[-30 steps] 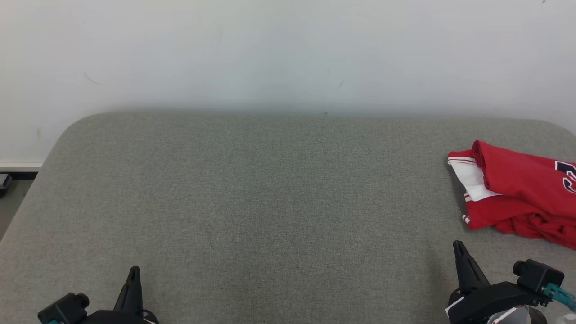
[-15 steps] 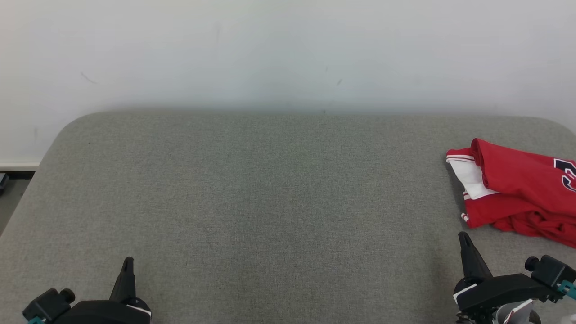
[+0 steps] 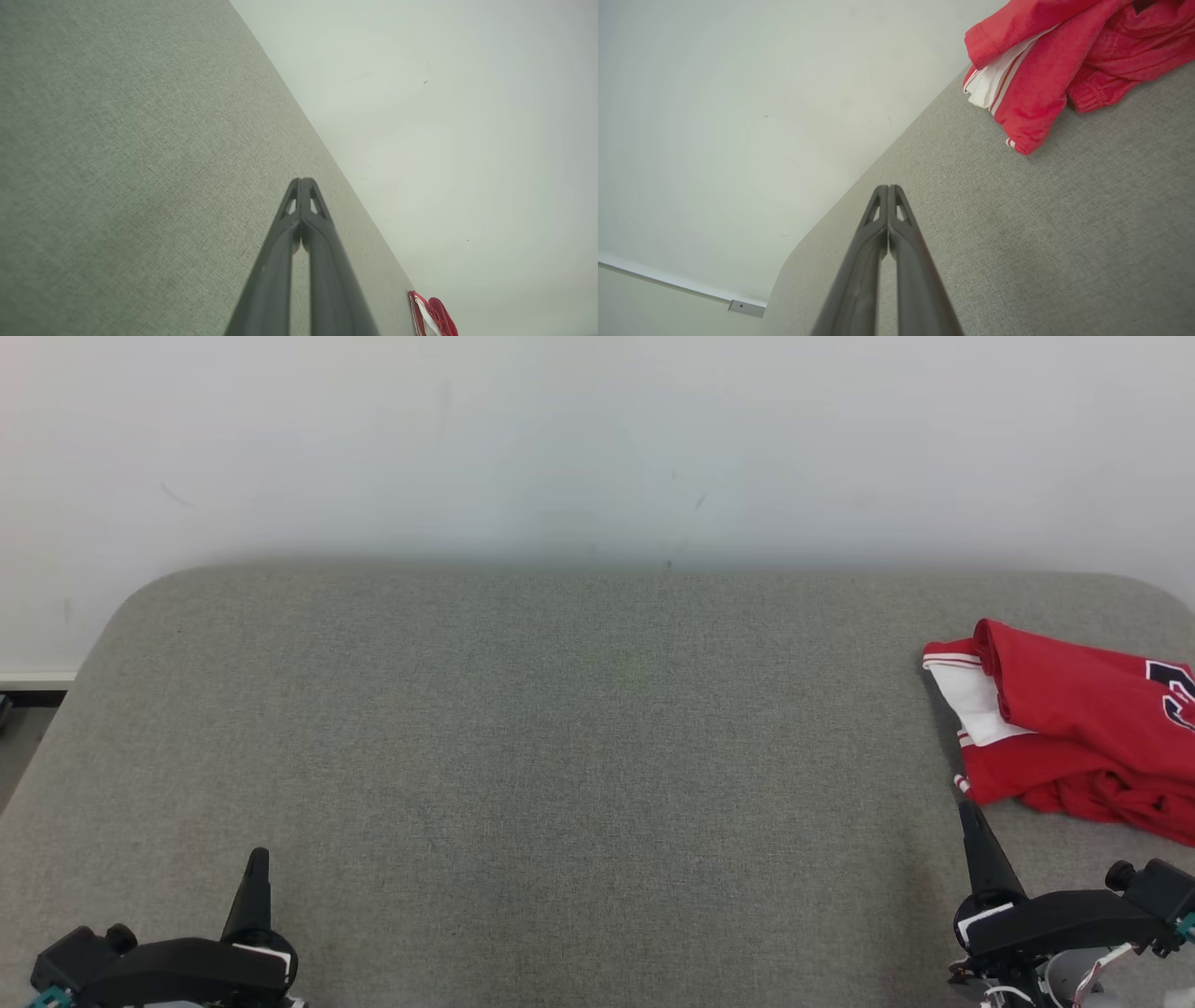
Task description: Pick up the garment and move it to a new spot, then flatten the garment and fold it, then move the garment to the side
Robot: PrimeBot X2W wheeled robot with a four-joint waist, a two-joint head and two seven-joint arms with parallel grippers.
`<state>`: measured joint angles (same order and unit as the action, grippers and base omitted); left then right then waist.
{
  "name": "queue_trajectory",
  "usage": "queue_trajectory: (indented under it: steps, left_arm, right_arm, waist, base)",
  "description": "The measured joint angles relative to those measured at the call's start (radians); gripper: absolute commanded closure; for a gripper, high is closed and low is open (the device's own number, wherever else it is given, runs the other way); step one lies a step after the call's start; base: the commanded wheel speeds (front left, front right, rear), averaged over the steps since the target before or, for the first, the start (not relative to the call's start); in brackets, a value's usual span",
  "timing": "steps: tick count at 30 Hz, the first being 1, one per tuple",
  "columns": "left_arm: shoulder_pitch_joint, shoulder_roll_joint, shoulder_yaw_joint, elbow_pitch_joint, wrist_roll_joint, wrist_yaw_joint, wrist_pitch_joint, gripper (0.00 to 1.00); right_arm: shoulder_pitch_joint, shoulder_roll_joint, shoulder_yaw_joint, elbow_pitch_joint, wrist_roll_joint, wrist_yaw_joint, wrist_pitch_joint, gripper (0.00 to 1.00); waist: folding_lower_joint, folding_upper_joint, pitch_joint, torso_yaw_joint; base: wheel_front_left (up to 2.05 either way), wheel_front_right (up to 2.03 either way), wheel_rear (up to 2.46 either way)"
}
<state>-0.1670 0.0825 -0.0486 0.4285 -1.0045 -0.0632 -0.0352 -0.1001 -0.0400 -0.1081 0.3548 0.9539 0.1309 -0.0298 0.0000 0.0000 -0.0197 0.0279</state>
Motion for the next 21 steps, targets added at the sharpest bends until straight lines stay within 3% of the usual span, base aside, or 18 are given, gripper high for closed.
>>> queue_trajectory:
  steps: [21]
  left_arm:
    - [-0.036, -0.011, 0.049, -0.003, -0.199, -0.025, 0.062, 1.00]
  right_arm:
    - [-0.024, -0.002, -0.012, -0.015, 0.218, 0.000, 0.035, 1.00]
  waist:
    - [0.0000, 0.0000, 0.008, -0.008]
  base:
    - [0.00, 0.00, 0.00]
